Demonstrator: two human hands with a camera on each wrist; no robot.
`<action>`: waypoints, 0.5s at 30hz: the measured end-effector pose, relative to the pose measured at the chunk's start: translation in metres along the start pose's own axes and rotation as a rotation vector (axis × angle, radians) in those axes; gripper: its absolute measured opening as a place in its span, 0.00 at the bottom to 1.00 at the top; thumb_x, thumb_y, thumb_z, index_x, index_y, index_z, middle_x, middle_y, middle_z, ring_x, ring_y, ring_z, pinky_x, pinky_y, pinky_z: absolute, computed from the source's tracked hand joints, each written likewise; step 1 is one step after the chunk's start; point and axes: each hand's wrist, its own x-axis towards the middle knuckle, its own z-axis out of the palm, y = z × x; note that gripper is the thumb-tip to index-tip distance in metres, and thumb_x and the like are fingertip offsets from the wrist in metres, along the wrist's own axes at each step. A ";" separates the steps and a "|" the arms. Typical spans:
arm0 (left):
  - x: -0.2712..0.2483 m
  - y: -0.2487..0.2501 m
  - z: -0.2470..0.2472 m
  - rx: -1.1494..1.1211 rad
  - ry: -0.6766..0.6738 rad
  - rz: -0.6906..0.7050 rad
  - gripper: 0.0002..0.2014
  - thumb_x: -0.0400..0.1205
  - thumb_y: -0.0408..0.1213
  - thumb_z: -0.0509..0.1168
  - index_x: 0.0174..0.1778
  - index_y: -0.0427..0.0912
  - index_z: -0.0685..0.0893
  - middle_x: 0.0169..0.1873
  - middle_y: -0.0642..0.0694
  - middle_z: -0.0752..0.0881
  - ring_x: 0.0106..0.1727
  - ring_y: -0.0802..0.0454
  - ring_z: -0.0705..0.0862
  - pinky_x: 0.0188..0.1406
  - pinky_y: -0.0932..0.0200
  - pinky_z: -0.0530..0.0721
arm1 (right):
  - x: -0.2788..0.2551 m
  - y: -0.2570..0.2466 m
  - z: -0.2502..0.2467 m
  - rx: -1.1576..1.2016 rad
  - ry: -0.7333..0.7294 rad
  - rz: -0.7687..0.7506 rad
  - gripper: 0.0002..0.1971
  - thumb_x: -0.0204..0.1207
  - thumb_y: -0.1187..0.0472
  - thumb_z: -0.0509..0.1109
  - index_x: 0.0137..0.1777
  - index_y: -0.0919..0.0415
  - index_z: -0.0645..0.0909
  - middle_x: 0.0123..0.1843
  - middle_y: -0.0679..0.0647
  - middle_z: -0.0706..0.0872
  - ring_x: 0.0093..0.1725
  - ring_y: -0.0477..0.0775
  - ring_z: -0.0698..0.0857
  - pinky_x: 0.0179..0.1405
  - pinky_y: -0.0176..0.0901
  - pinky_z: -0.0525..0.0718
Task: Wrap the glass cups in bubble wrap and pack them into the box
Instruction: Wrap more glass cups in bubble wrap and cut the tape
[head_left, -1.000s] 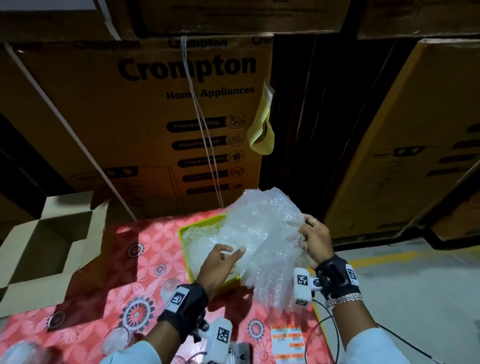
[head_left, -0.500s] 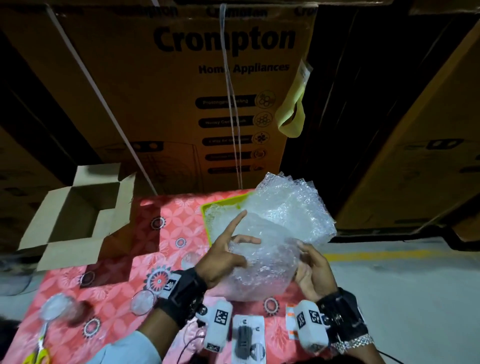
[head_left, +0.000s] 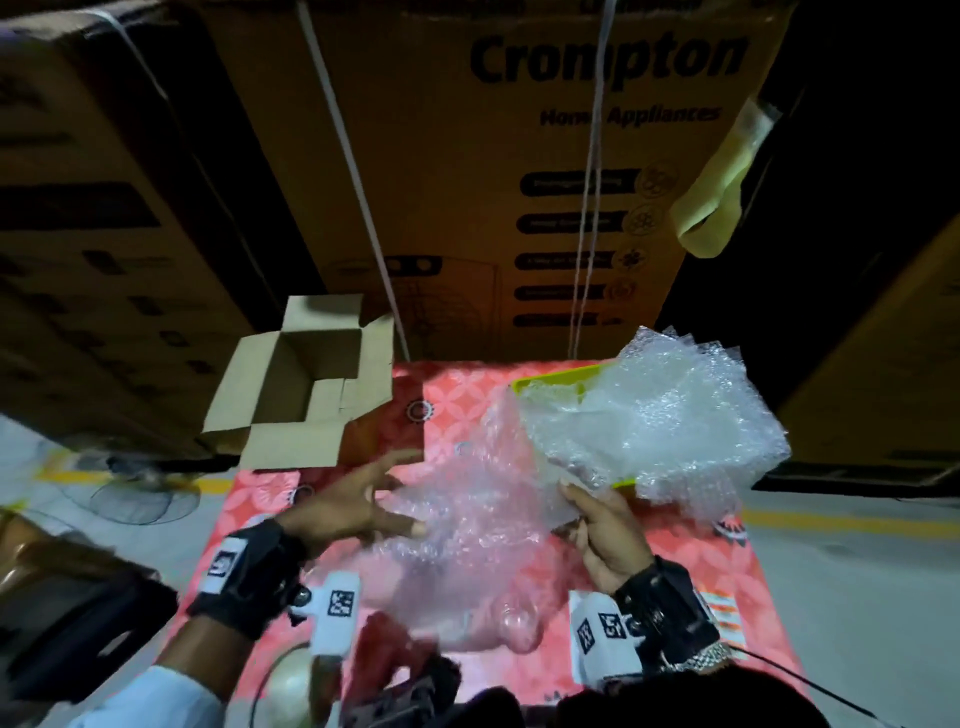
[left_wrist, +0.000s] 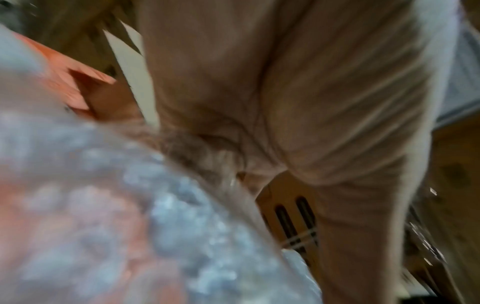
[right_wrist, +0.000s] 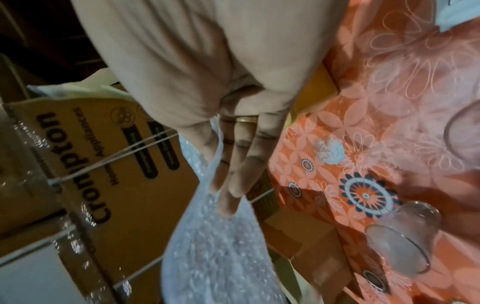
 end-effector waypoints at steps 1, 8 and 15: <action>-0.010 -0.011 -0.016 -0.007 -0.047 -0.033 0.48 0.64 0.47 0.90 0.80 0.64 0.75 0.80 0.50 0.76 0.70 0.51 0.82 0.67 0.50 0.86 | -0.003 0.007 0.008 -0.014 -0.012 -0.009 0.16 0.86 0.67 0.66 0.72 0.66 0.83 0.64 0.69 0.89 0.53 0.60 0.93 0.38 0.45 0.92; -0.075 -0.089 -0.095 -0.260 0.100 -0.143 0.55 0.44 0.48 0.95 0.70 0.42 0.84 0.65 0.36 0.88 0.61 0.44 0.90 0.69 0.50 0.85 | -0.022 0.078 0.058 -0.116 0.000 0.024 0.19 0.84 0.65 0.69 0.73 0.57 0.81 0.62 0.61 0.91 0.48 0.61 0.94 0.29 0.48 0.88; -0.093 -0.144 -0.128 -0.560 0.242 -0.139 0.42 0.55 0.39 0.92 0.68 0.41 0.88 0.59 0.32 0.90 0.55 0.41 0.91 0.60 0.40 0.86 | -0.011 0.133 0.096 -0.235 0.268 0.019 0.11 0.77 0.78 0.71 0.46 0.63 0.76 0.28 0.57 0.78 0.20 0.51 0.77 0.23 0.41 0.79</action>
